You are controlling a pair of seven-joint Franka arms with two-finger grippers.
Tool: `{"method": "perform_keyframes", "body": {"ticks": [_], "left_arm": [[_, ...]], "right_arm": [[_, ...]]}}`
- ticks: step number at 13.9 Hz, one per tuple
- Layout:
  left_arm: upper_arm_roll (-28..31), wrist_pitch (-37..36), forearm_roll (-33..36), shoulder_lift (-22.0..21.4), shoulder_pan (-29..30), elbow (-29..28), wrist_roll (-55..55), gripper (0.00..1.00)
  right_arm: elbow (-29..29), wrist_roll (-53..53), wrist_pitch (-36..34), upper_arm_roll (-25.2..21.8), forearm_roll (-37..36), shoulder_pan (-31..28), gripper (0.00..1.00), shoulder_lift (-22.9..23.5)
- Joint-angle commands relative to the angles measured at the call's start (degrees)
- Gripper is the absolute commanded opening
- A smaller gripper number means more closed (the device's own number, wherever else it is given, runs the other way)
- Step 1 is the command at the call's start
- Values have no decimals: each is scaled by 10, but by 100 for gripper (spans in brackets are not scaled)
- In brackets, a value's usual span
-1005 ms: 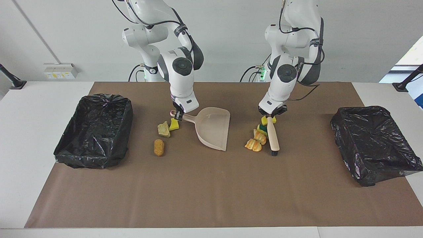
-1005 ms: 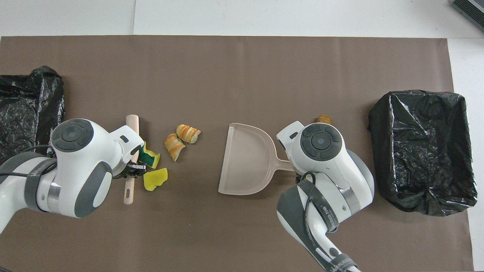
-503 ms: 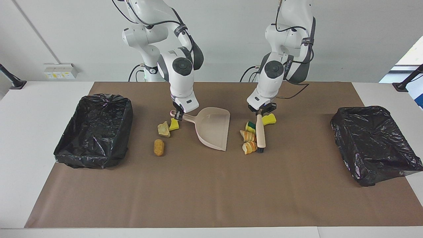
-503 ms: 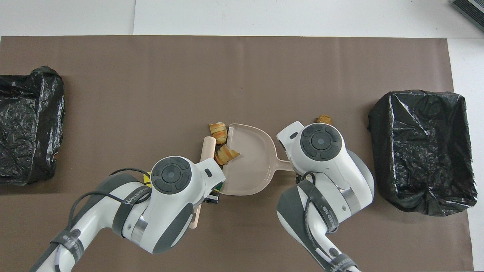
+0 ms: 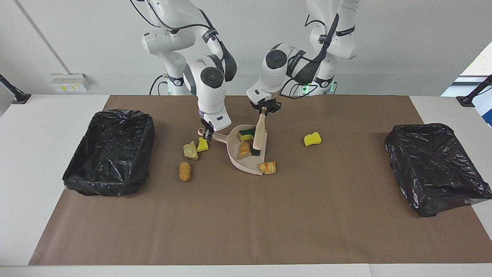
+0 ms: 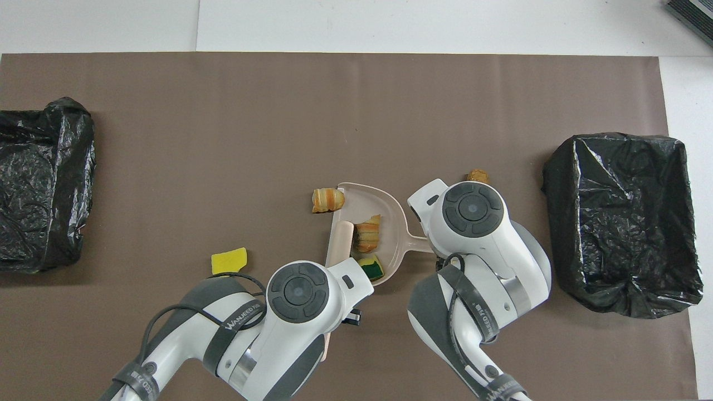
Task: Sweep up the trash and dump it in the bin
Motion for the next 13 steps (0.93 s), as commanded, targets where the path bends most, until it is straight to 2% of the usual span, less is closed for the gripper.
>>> {"method": "perform_keyframes", "body": {"ticks": [1,4,9,11,13], "left_arm": [[5,-94,-8,-56,11,-15,-13,0],[5,-150,4,-111,78,-33,-45,0],[5,-150,111,-176,155,-131,-83,0],[4,-142,161,-180,181,-151,-83,0],[4,-95,172,-174,183,-187,-100,0]], "right_arm": [[-6,11,-4,2,4,-2,0,-9],[-6,11,-4,3,4,-2,0,-9],[-6,11,-4,2,4,-2,0,-9],[-6,11,-4,3,4,-3,0,-9],[-6,11,-4,3,4,-3,0,-9]]}}
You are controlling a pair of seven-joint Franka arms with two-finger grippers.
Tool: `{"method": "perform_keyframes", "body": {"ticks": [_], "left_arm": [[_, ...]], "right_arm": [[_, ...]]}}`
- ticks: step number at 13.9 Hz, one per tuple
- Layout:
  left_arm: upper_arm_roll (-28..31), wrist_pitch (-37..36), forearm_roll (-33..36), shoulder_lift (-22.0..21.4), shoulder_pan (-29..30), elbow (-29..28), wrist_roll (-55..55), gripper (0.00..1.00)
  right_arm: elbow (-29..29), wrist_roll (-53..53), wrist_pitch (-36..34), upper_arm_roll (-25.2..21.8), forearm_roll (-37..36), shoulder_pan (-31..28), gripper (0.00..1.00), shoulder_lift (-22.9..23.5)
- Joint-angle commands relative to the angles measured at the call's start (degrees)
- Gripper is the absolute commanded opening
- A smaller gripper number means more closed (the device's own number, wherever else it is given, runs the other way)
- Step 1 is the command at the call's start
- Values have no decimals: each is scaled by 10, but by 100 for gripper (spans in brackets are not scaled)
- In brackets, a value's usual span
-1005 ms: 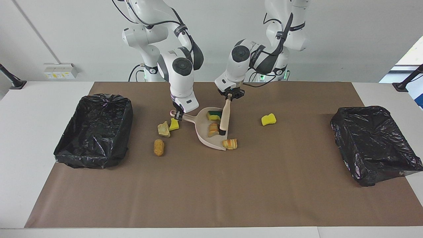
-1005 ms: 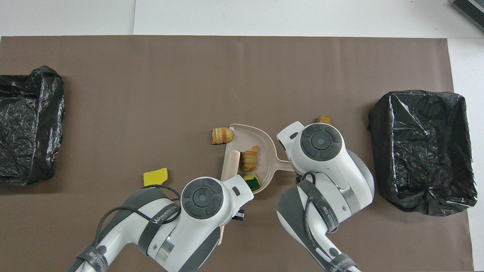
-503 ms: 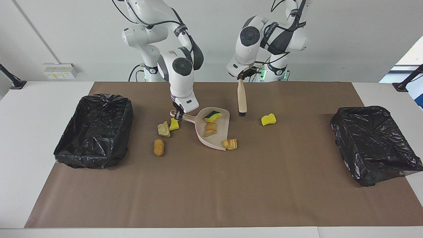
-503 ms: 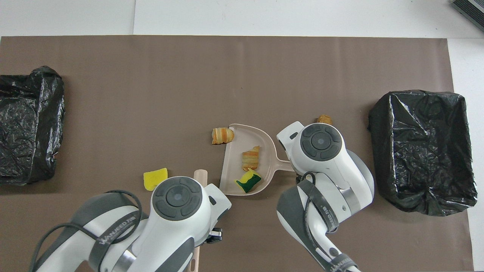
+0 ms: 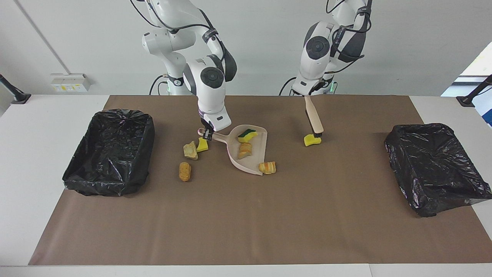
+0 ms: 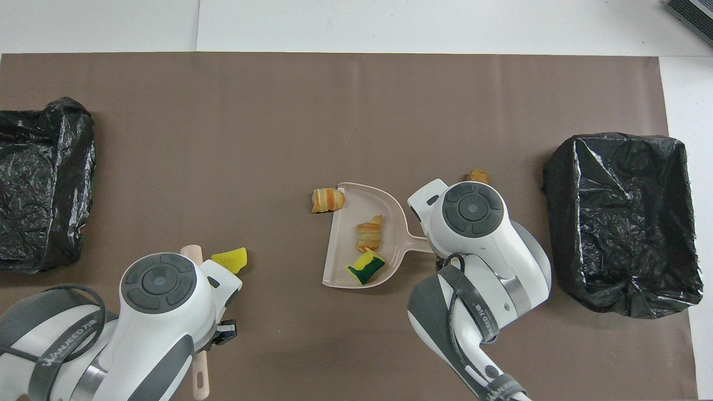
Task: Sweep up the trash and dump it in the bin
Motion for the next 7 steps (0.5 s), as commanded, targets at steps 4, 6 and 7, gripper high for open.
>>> {"method": "perform_keyframes", "body": {"ticks": [4,6,7], "left_arm": [[-12,161,10,57,-10,-58,-87,0],[-12,192,-39,118,-32,-15,-84,0],[-13,211,-70,141,-39,12,-82,0]], "right_arm": [[-6,11,-4,2,4,-2,0,-9],[-6,11,-4,3,4,-2,0,-9],[-6,11,-4,2,4,-3,0,-9]]}}
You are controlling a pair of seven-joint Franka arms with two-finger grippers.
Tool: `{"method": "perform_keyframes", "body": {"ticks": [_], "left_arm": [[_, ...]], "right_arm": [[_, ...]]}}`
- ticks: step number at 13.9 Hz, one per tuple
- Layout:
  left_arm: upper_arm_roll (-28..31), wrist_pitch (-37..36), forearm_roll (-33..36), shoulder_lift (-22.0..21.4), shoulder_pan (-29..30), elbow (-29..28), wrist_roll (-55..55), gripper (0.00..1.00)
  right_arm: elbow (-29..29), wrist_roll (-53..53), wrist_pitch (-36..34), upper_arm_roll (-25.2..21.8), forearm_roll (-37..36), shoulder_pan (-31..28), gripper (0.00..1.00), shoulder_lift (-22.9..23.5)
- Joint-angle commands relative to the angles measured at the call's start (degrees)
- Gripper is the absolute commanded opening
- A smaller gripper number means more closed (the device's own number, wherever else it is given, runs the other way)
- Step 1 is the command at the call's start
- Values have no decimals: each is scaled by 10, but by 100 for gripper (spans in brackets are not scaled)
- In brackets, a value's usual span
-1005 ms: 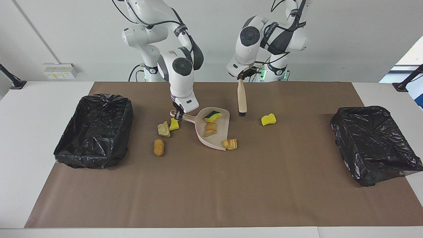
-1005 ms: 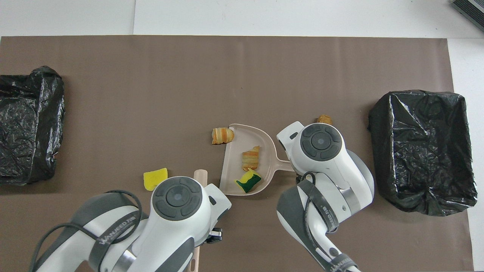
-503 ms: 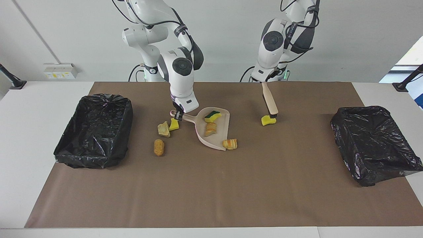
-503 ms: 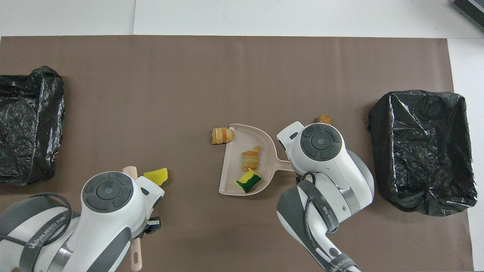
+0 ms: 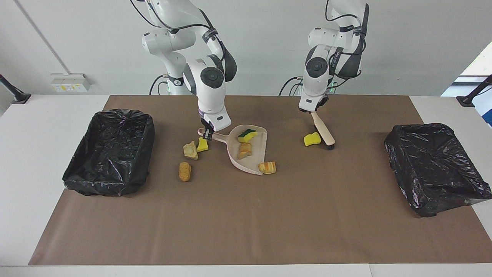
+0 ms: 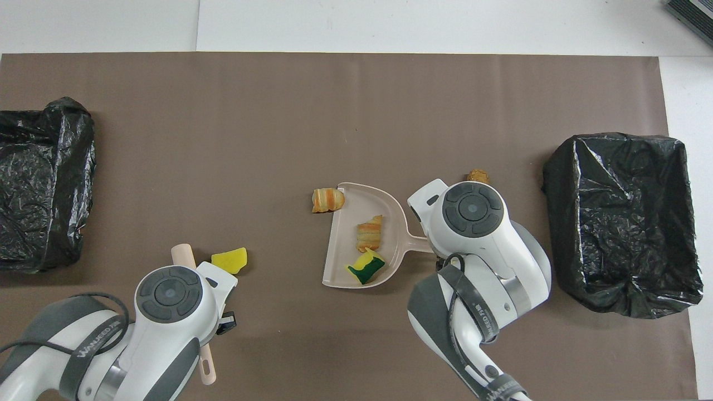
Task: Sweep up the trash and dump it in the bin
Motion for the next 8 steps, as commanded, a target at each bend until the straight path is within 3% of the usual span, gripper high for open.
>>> {"method": "perform_keyframes", "body": {"ticks": [1,5,8], "left_arm": [[1,41,-53,77,-35,71,-6,0],[-5,154,-100,133,-100,101,40,0],[-18,151,-102,137,-124,133,92,0]], "right_arm": [[-6,11,-4,3,4,-3,0,-9],[-6,11,-5,3,4,-3,0,-9],[-6,11,-5,2,5,-3,0,-9]]}}
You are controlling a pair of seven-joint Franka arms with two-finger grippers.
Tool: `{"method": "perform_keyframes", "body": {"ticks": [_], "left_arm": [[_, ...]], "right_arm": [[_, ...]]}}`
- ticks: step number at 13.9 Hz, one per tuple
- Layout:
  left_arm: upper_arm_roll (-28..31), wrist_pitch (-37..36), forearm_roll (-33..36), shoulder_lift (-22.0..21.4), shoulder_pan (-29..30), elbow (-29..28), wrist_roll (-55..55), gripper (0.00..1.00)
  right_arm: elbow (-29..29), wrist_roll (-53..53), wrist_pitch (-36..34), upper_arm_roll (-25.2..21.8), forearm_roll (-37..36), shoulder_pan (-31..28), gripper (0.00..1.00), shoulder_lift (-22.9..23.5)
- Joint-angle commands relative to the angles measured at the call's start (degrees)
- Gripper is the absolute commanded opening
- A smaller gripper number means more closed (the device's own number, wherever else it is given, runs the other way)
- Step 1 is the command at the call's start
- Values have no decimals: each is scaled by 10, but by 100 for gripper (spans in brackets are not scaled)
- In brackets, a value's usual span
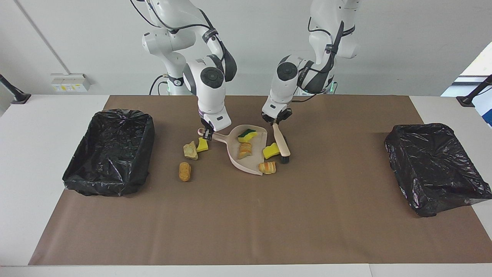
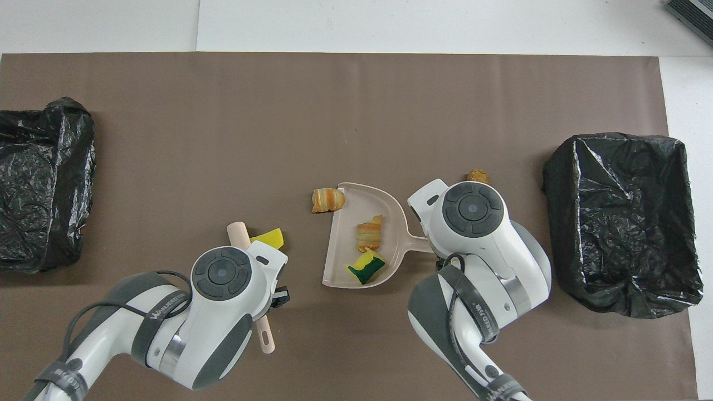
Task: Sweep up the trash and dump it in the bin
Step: 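Sweep the yellow scrap with the left gripper's brush into the dustpan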
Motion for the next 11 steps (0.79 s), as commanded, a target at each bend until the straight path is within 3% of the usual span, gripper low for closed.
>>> {"method": "perform_keyframes", "body": {"ticks": [1,3,6,11], "left_arm": [[-1,-8,-15,13,-18,42,47,0],[-1,-58,-15,4,-14,62,52,0],[6,-180,-10,33,22,145,142,0],[6,-160,18,44,95,143,291,0]], "right_arm": [[-6,11,-5,2,4,-3,0,-9],[-6,14,-5,3,4,-3,0,-9],[-6,14,-5,3,4,-3,0,-9],[-6,16,-5,3,4,-2,0,-9]]}}
